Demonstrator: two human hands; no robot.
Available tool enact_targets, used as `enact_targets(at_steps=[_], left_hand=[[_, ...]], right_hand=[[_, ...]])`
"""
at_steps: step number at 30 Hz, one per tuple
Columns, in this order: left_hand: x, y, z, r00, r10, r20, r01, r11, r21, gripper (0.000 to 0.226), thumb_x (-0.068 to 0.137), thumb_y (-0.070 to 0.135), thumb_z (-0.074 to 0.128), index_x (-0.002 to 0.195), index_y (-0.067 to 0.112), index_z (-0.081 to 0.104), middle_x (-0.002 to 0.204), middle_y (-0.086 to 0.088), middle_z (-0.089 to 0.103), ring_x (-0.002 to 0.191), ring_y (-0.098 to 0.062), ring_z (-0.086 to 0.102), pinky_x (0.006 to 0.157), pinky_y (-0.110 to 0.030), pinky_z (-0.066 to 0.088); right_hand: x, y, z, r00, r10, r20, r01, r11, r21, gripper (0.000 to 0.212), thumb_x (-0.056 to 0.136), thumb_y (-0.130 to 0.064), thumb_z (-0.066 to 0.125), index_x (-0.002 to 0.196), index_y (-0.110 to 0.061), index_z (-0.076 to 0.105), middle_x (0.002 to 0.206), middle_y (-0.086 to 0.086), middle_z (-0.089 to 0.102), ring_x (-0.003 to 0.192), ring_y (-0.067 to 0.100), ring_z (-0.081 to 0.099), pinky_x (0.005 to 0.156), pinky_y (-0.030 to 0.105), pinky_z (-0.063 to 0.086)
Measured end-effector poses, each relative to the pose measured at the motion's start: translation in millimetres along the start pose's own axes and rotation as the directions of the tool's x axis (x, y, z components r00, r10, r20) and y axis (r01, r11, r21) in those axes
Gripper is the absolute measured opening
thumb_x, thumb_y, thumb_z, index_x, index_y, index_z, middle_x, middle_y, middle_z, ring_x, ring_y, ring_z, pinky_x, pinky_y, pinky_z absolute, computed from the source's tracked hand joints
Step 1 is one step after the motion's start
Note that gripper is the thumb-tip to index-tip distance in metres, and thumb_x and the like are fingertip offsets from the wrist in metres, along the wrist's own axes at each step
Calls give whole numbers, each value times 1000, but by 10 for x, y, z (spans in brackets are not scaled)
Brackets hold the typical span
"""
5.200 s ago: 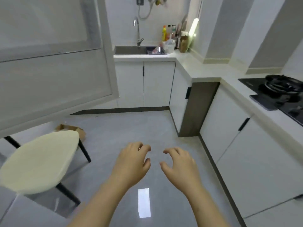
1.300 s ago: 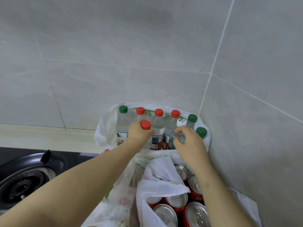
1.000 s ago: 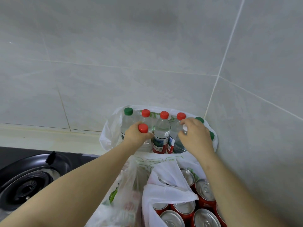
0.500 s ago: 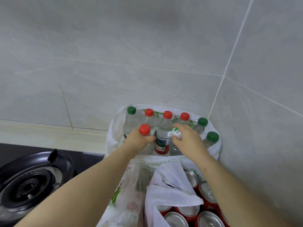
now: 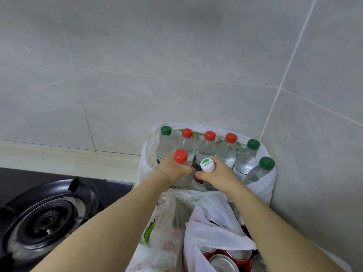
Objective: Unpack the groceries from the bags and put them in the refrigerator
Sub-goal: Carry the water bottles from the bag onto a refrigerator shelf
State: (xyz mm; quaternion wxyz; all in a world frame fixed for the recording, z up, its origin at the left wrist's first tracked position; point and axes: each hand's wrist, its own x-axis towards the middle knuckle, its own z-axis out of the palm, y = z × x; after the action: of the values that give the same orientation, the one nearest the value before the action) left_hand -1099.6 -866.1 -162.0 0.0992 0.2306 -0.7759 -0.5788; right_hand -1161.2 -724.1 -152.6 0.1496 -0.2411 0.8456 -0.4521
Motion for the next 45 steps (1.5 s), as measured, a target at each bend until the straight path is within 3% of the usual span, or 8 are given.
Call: enact_targets(at_steps=[4, 9, 14, 23, 27, 32, 37, 45], left_hand=[[-12, 0, -10, 1000, -7, -10, 7, 1000, 13, 23, 73, 10, 72, 64, 17, 51, 68, 2, 54, 72, -16, 51, 67, -25, 42], [-56, 9, -17, 999, -27, -35, 23, 996, -87, 14, 74, 9, 71, 79, 10, 58, 77, -2, 57, 77, -17, 52, 66, -25, 41], [-122, 22, 6, 998, -65, -16, 62, 988, -141, 15, 75, 4, 69, 86, 9, 59, 75, -3, 56, 75, -19, 53, 66, -26, 42], [-235, -60, 67, 978, -105, -182, 62, 972, -227, 24, 70, 3, 72, 93, 2, 65, 77, -7, 62, 76, -24, 58, 72, -31, 50], [-315, -28, 87, 962, -77, -263, 7, 966, -258, 18, 69, 6, 74, 84, 9, 64, 76, -5, 63, 78, -24, 59, 77, -36, 51], [-516, 213, 18, 940, 40, -338, -139, 951, -275, 20, 70, 4, 73, 87, 6, 63, 73, -3, 59, 74, -21, 55, 71, -33, 49], [-866, 462, -101, 918, 103, -383, -259, 886, -384, 30, 72, -1, 70, 85, 23, 59, 82, -3, 59, 75, -21, 59, 67, -50, 58], [-1609, 516, -424, 860, 144, -490, -416, 755, -508, 41, 69, -9, 71, 94, 22, 57, 93, -1, 56, 89, -23, 60, 68, -45, 59]], right_hand=[[39, 60, -59, 998, 68, 9, -68, 993, 93, 31, 75, -22, 74, 100, -28, 57, 97, -8, 64, 95, 15, 60, 84, 32, 48], [32, 164, -115, 987, 155, -47, -141, 964, 225, 39, 73, -15, 75, 108, -19, 60, 102, 1, 66, 96, 18, 61, 79, 30, 46], [-67, 228, -62, 973, 183, -138, -135, 944, 302, 37, 73, -10, 73, 106, -20, 60, 102, 3, 66, 97, 21, 62, 89, 41, 51], [-290, 147, -67, 944, 170, -281, -27, 892, 452, 24, 78, -4, 65, 99, -14, 59, 86, 2, 61, 74, 11, 52, 62, 23, 41], [-369, 15, -122, 936, 107, -335, 41, 914, 404, 17, 79, -6, 64, 90, -17, 57, 78, -2, 57, 69, 8, 50, 59, 24, 44], [-525, -213, -227, 930, 73, -361, 108, 883, 457, 23, 78, -8, 66, 83, -29, 56, 83, -2, 59, 87, 22, 59, 75, 47, 57], [-853, -420, -266, 915, -8, -403, 241, 812, 532, 23, 80, -3, 64, 79, -26, 58, 76, -4, 59, 75, 12, 57, 66, 43, 59], [-1364, -723, -125, 867, -149, -476, 430, 707, 561, 33, 78, 2, 66, 75, -30, 59, 68, -21, 61, 77, 15, 60, 64, 45, 59]])
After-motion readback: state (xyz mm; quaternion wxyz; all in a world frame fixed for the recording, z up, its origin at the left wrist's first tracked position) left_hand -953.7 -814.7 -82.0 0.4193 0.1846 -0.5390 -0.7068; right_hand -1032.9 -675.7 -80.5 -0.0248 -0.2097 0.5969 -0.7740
